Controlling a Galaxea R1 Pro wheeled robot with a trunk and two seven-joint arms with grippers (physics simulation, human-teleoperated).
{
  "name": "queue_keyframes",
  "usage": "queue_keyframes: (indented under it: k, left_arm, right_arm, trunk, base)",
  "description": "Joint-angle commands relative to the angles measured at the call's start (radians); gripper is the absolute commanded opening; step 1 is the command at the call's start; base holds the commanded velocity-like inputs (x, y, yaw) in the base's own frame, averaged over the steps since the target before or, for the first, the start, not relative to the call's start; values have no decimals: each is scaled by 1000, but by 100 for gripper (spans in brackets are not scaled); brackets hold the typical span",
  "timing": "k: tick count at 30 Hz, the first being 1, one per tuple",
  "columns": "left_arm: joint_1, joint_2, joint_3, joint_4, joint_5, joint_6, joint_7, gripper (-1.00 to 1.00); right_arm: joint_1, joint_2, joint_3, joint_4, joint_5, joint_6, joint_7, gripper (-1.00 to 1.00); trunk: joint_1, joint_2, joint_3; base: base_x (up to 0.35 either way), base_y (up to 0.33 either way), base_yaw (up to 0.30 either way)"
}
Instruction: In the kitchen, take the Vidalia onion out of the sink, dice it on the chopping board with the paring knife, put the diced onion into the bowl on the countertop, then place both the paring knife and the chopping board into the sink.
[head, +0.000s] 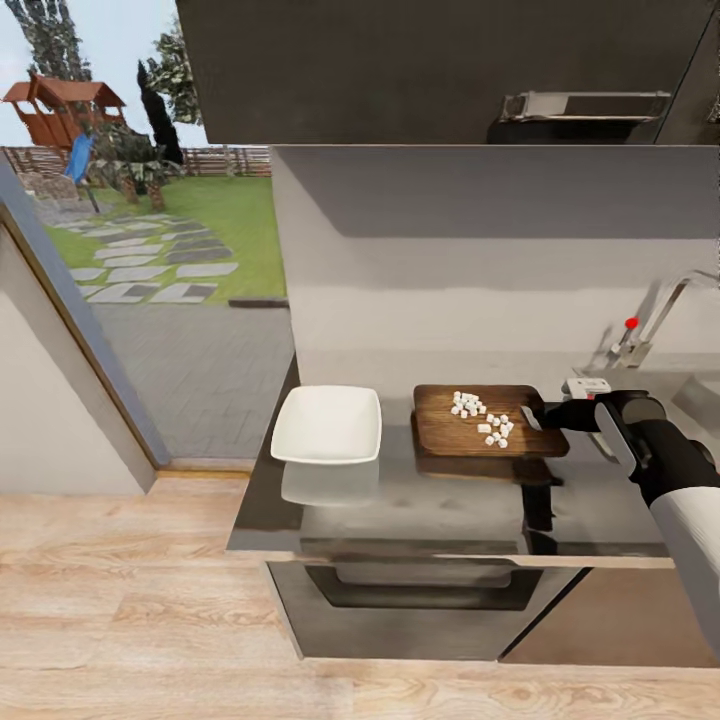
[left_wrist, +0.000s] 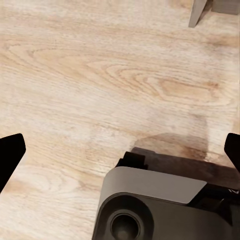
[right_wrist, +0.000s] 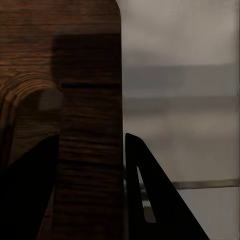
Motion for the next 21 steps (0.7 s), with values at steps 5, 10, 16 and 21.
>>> queue_keyframes:
  k: [5,10,16,21]
  left_arm:
    - [-2,-1,-8,3,5,-5,2,100]
    - [-1,-1,-8,3,5,-5,2,100]
    - [-1,-1,-8,2,5,-5,2,100]
    - [-1,-1,-7,2,5,-5,2,100]
  right_arm:
    - [-1,-2,4,-1,-7,4,-3,-100]
    - [-1,-2,4,-1,-7,4,-3,-100]
    - [-1,-2,4,-1,-7,4,-3,-100]
    - [-1,-2,3,-1,-7,4,-3,-100]
  trunk:
    - [0,-1,7]
    - [0,-1,15]
    - [0,-1,25]
    - [0,-1,33]
  base:
    - [0,0,0]
    - [0,0,0]
    - [0,0,0]
    - [0,0,0]
